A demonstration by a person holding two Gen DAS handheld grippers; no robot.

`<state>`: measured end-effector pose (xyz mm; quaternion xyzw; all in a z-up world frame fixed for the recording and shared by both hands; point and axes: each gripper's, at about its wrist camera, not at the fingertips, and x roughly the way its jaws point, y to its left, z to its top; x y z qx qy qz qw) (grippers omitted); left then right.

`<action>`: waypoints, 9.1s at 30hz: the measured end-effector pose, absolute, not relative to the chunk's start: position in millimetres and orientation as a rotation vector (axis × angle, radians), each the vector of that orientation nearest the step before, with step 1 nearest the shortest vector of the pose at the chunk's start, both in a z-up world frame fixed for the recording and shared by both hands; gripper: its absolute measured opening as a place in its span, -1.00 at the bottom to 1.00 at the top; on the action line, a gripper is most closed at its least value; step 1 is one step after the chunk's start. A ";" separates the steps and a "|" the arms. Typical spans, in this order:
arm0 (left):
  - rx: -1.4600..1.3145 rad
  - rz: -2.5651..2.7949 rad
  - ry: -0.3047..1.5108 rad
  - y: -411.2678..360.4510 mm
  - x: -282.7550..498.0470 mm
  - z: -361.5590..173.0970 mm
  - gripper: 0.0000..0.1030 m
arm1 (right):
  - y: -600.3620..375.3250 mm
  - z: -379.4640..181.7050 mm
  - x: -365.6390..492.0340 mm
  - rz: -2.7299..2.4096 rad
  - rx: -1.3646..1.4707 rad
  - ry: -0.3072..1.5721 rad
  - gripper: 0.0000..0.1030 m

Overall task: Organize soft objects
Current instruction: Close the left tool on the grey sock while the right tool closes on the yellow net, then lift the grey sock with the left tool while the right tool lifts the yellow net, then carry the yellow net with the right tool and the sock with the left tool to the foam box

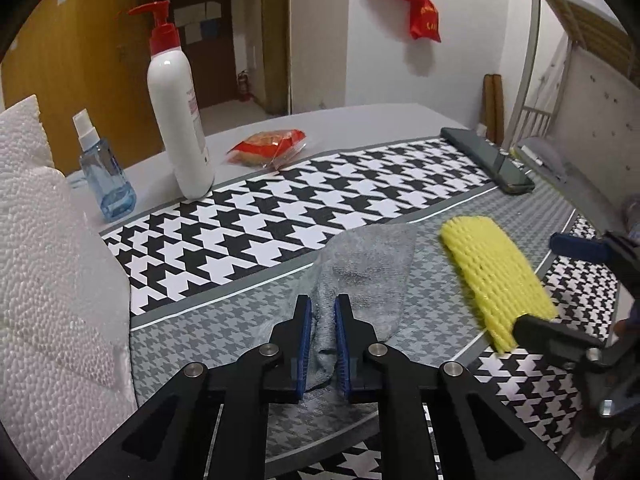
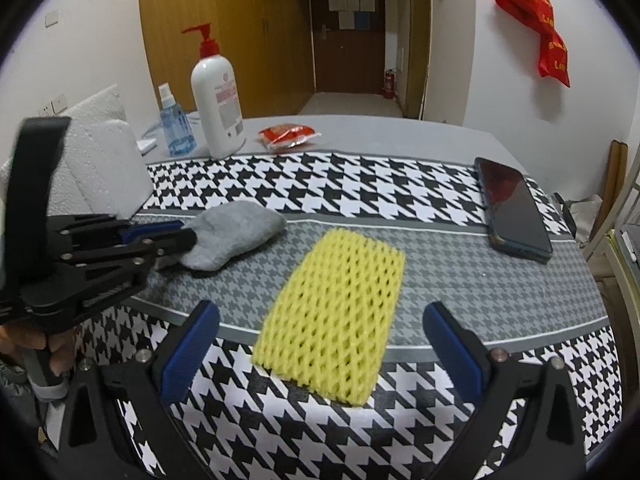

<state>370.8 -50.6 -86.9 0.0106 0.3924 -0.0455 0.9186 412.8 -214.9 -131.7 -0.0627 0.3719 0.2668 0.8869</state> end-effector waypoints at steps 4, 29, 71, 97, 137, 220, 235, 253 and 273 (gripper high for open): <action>-0.006 -0.097 0.785 -46.3 368.8 -82.7 -0.75 | -212.6 -135.6 415.4 0.546 -0.132 0.790 0.99; -0.006 -0.141 0.821 -50.5 370.5 -89.7 -0.33 | -211.5 -149.5 419.8 0.564 -0.159 0.829 -0.05; 0.048 -0.128 0.798 -52.5 367.8 -88.6 -0.77 | -206.9 -147.2 423.7 0.556 -0.218 0.826 -0.43; 0.038 -0.154 0.731 -54.7 355.3 -71.7 -0.77 | -220.4 -136.4 419.7 0.590 -0.095 0.820 -0.67; 0.051 -0.261 0.473 -60.9 260.6 14.9 -0.78 | -253.1 -52.1 326.4 0.553 0.039 0.554 -0.67; -0.049 0.165 0.334 61.8 128.5 50.0 -0.78 | -134.1 -5.5 271.8 0.933 -0.040 0.386 -0.67; -0.067 0.193 0.328 83.2 127.6 48.3 -0.78 | -109.4 3.6 281.9 0.944 -0.061 0.381 -0.67; -0.089 0.252 0.323 113.8 116.8 45.2 -0.78 | -60.9 15.5 302.2 0.989 -0.094 0.392 -0.67; -0.108 0.288 0.335 138.7 112.2 36.5 -0.78 | -11.2 17.2 325.9 1.007 -0.096 0.430 -0.67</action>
